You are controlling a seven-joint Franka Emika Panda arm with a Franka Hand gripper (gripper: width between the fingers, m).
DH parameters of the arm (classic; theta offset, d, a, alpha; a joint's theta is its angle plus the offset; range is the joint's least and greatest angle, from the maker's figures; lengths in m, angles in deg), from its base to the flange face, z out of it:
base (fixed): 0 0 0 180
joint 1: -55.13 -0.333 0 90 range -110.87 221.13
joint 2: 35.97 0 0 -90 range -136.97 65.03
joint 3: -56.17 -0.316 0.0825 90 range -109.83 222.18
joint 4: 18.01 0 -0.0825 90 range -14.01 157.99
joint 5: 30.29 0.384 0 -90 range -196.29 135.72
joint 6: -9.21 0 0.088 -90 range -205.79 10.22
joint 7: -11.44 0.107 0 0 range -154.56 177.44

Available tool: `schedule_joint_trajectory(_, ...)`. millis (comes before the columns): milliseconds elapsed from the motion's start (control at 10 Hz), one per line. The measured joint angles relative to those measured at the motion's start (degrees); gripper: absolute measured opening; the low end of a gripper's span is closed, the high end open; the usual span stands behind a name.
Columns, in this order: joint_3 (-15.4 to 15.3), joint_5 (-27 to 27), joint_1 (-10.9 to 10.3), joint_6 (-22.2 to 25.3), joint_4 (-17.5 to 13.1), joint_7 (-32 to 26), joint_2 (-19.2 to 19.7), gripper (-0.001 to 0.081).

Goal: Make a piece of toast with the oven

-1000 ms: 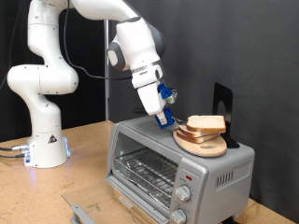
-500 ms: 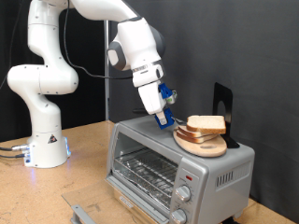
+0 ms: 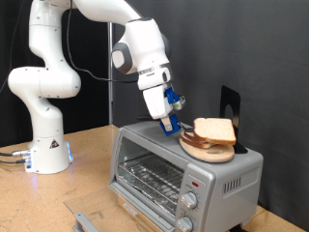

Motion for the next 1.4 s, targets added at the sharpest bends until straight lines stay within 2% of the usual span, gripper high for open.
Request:
schedule_joint_trajectory(700, -0.5, -0.6, 0.3, -0.3, -0.1, 0.7, 0.3, 0.0269)
schedule_joint_trajectory(1000, -0.2, 0.7, 0.3, -0.6, -0.1, -0.9, 0.3, 0.0269)
schedule_joint_trajectory(1200, 0.8, 5.0, -0.4, -1.4, 0.2, -6.3, 0.3, 0.0269)
schedule_joint_trajectory(1400, 3.7, 12.2, -2.9, -2.0, 1.5, -16.3, 0.0, 0.0269)
